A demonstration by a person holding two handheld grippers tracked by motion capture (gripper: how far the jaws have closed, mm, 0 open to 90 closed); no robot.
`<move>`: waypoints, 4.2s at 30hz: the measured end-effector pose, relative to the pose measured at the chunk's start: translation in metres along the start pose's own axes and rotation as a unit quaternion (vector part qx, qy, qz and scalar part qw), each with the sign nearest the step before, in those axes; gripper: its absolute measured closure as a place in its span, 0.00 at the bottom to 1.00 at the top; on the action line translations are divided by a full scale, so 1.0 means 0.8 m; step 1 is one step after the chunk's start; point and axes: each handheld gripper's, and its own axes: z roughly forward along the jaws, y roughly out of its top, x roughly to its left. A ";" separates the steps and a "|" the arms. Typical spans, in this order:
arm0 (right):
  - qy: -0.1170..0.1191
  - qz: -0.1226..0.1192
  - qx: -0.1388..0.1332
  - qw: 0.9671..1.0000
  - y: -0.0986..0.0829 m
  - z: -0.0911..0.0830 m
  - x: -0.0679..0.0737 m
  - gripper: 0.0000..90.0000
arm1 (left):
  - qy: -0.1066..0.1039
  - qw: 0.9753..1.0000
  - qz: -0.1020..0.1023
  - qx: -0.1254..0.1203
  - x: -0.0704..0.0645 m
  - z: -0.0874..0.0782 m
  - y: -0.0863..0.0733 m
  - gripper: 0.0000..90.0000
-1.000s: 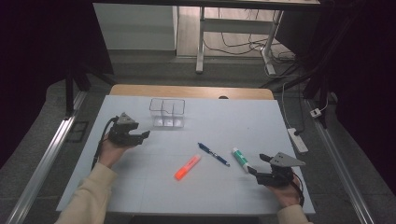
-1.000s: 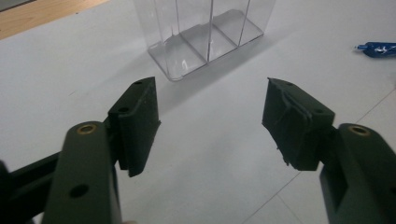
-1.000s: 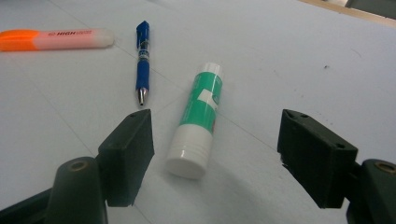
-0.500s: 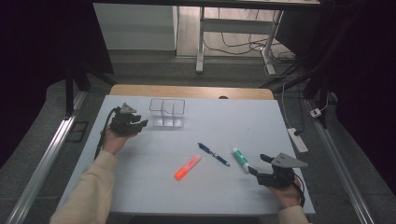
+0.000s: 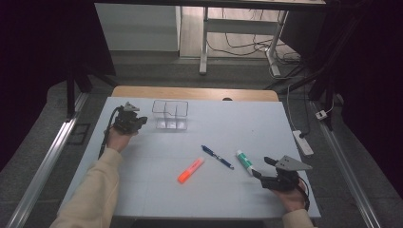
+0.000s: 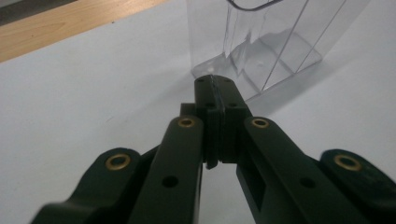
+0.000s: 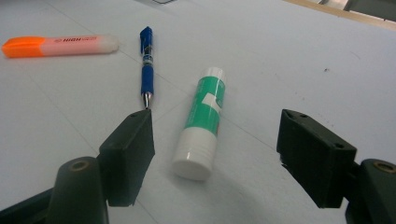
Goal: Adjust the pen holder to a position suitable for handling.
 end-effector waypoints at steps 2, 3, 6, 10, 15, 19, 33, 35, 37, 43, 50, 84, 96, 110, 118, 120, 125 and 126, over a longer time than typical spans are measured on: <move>0.000 -0.001 0.002 1.000 0.000 0.000 0.000 0.30 | -0.001 1.000 -0.002 0.001 0.001 0.004 0.002 0.98; 0.000 0.000 0.002 1.000 0.000 0.000 0.000 0.30 | -0.001 1.000 -0.005 0.001 0.002 0.007 0.003 0.98; 0.000 0.001 0.001 1.000 -0.001 0.000 0.000 0.30 | -0.006 1.000 -0.005 -0.003 0.002 0.012 0.006 0.98; -0.001 0.000 0.004 1.000 -0.001 0.000 0.000 0.30 | -0.002 1.000 -0.004 -0.003 0.001 0.017 0.015 0.98; 0.002 -0.001 0.005 1.000 -0.001 0.001 0.000 0.30 | 0.002 1.000 -0.006 0.003 0.003 0.022 0.018 0.98; 0.001 0.000 0.004 1.000 -0.001 0.001 -0.001 0.30 | 0.000 1.000 -0.006 0.007 0.005 0.026 0.020 0.99; 0.003 -0.004 0.010 1.000 -0.002 0.002 -0.001 0.30 | -0.002 1.000 -0.002 0.010 0.005 0.032 0.027 0.99; 0.003 -0.003 0.009 1.000 -0.002 0.002 -0.001 0.30 | -0.005 1.000 -0.004 0.010 0.006 0.033 0.026 0.99; 0.003 -0.003 0.009 1.000 -0.002 0.002 -0.001 0.30 | -0.006 1.000 -0.003 0.010 0.007 0.033 0.026 0.99; 0.003 -0.004 0.011 1.000 -0.002 0.002 -0.001 0.30 | -0.007 1.000 0.001 0.014 0.006 0.034 0.025 0.99; 0.005 -0.003 0.011 1.000 -0.003 0.004 0.000 0.30 | -0.008 1.000 0.003 0.015 0.005 0.035 0.026 0.99; 0.016 -0.004 0.021 1.000 -0.004 0.008 0.001 0.30 | -0.035 0.999 0.024 0.013 -0.020 0.045 0.038 0.99; 0.019 -0.002 0.022 1.000 -0.004 0.009 0.001 0.30 | -0.043 0.998 0.032 0.010 -0.036 0.052 0.050 0.99; 0.019 -0.003 0.024 1.000 -0.004 0.009 0.001 0.30 | -0.046 0.998 0.033 0.011 -0.051 0.062 0.066 0.99; 0.019 -0.004 0.026 0.999 -0.004 0.009 0.001 0.30 | -0.045 0.998 0.032 0.016 -0.056 0.070 0.073 0.99; 0.021 -0.003 0.025 0.999 -0.004 0.009 0.001 0.30 | -0.046 0.998 0.031 0.016 -0.057 0.072 0.075 0.99; 0.017 -0.003 0.027 0.999 -0.004 0.010 0.002 0.30 | -0.050 0.998 0.028 0.016 -0.062 0.076 0.079 0.99; 0.017 -0.003 0.027 0.999 -0.004 0.010 0.002 0.30 | -0.050 0.998 0.028 0.016 -0.063 0.077 0.080 0.99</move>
